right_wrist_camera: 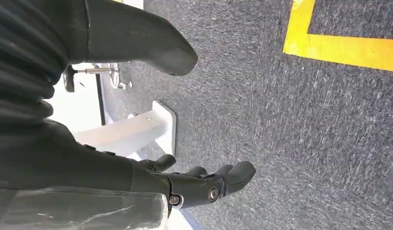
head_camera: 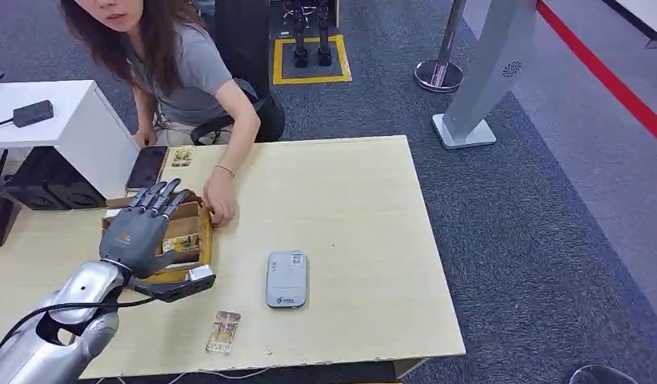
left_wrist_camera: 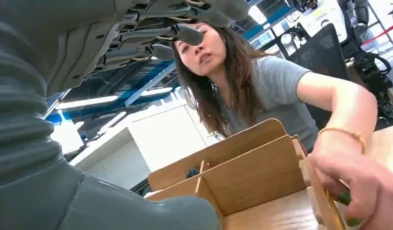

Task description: Pass the card to the sensor for recognition and then transmit it.

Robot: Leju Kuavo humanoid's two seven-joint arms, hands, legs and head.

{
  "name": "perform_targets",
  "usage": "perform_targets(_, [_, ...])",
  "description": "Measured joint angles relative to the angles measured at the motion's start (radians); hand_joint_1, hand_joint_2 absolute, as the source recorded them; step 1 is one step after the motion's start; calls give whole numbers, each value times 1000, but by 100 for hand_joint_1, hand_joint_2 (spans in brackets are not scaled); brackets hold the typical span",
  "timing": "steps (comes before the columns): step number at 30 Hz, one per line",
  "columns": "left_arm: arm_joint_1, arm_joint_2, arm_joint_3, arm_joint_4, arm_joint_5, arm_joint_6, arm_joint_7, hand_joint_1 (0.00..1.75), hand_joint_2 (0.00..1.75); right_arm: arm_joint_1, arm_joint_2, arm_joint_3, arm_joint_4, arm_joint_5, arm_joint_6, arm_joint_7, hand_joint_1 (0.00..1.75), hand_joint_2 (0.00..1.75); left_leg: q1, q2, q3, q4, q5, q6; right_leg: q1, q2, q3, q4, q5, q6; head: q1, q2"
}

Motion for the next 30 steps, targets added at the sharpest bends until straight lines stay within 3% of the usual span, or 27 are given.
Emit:
perform_targets(7, [18, 18, -2, 2, -5, -1, 11, 0, 175, 0, 0, -2, 0, 0, 0, 5, 0, 175, 0, 0, 0, 0, 0, 0, 0, 0, 0, 0, 0, 0, 0, 0])
perform_targets(13, [66, 75, -2, -21, -12, -14, 33, 0, 175, 1, 0, -16, 0, -1, -2, 5, 0, 175, 0, 0, 0, 0, 0, 0, 0, 0, 0, 0, 0, 0, 0, 0])
perform_targets(19, [87, 102, -2, -39, -5, -32, 34, 0, 175, 1, 0, -19, 0, 2, -1, 6, 0, 175, 0, 0, 0, 0, 0, 0, 0, 0, 0, 0, 0, 0, 0, 0])
perform_targets(25, [155, 173, 17, -111, 53, -41, 21, 0, 175, 1, 3, -21, 0, 5, 0, 6, 0, 175, 0, 0, -1, 0, 0, 0, 0, 0, 0, 0, 0, 0, 0, 0])
perform_targets(30, [198, 193, 42, -144, 49, -42, 19, 0, 175, 1, 6, -26, 0, 6, -1, 5, 0, 175, 0, 0, -1, 0, 0, 0, 0, 0, 0, 0, 0, 0, 0, 0])
